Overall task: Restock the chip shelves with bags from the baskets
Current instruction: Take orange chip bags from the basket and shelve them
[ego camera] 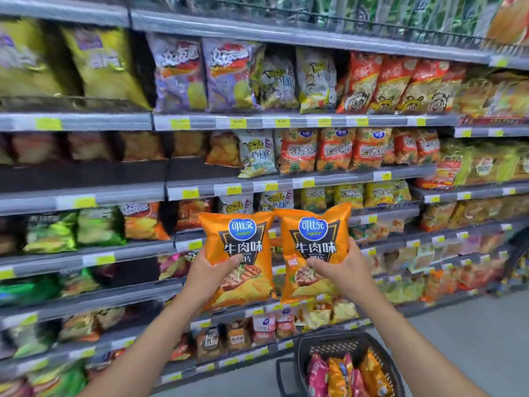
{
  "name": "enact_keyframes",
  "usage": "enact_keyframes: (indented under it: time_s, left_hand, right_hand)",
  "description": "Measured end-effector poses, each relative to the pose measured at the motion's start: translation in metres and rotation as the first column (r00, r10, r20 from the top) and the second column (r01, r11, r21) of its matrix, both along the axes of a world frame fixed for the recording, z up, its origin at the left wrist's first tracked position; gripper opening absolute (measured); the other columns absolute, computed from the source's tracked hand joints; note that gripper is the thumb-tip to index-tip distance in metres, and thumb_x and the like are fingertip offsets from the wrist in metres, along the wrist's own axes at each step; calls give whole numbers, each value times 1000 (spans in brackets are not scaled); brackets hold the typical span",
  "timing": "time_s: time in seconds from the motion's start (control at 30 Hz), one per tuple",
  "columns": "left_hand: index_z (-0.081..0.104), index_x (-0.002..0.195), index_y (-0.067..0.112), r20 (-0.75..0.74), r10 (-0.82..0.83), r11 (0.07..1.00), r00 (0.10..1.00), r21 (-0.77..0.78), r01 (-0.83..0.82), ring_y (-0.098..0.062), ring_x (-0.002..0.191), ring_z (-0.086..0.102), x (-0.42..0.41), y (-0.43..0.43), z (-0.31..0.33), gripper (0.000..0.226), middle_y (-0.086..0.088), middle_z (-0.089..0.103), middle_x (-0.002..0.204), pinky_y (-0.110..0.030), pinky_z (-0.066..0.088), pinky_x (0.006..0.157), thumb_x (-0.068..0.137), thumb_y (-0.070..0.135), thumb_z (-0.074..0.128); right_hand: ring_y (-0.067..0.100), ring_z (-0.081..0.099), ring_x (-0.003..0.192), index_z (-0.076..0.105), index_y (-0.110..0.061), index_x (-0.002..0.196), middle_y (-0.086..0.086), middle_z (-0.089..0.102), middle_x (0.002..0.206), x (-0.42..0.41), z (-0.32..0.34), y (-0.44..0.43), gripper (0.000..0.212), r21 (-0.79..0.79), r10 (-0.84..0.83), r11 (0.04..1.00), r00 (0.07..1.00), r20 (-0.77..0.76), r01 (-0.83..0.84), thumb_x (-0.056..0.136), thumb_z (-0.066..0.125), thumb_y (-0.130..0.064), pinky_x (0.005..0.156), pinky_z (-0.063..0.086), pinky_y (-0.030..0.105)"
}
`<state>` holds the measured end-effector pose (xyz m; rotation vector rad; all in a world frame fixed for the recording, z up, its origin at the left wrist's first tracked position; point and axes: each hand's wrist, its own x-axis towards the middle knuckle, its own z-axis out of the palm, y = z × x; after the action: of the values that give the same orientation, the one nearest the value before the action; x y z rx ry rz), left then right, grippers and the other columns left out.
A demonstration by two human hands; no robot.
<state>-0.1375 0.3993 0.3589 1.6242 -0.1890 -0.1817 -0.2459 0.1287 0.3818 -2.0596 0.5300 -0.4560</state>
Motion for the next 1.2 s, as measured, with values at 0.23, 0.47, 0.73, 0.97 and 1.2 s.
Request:
enact_keyframes:
  time_s: [0.23,0.47,0.73,0.97,1.2]
  left_hand:
    - [44,129,31,75,210,977,975,17,-212,-7,94,61,-12,123,27,57,19,59,104,-32,45,86,88,33,83]
    - [51,142,16,111,402,914,909,3,-405,-12,98,63,-21,270,46,75,7,66,119,-36,51,93,81,43,85]
    - [59,119,30,182,476,868,861,61,-493,0,88,69,-34,435,65,42,18,70,100,-17,52,70,86,29,84]
    - [55,113,31,180,544,830,820,29,-557,-2,88,64,-39,537,79,41,15,66,98,-21,49,68,84,34,85]
    - [60,118,31,191,617,769,763,57,-636,-19,99,75,-25,608,94,61,7,77,108,-50,60,94,70,54,90]
  right_hand:
    - [8,62,96,47,-22,138,-13,63,108,54,23,103,85,51,207,976,975,81,-212,69,94,-36,89,48,35]
    - [14,65,103,46,-32,128,-10,67,114,96,42,239,81,33,382,921,914,136,-389,65,95,-41,96,52,41]
    - [1,62,96,47,-31,125,-16,65,107,113,55,402,75,35,469,872,853,229,-489,67,96,-32,81,47,28]
    - [6,65,98,52,-26,128,-11,68,111,134,64,505,79,21,528,836,813,245,-549,64,97,-35,86,52,34]
    - [7,68,95,53,-26,126,-10,71,107,178,83,584,76,26,583,792,768,265,-610,64,97,-34,78,53,31]
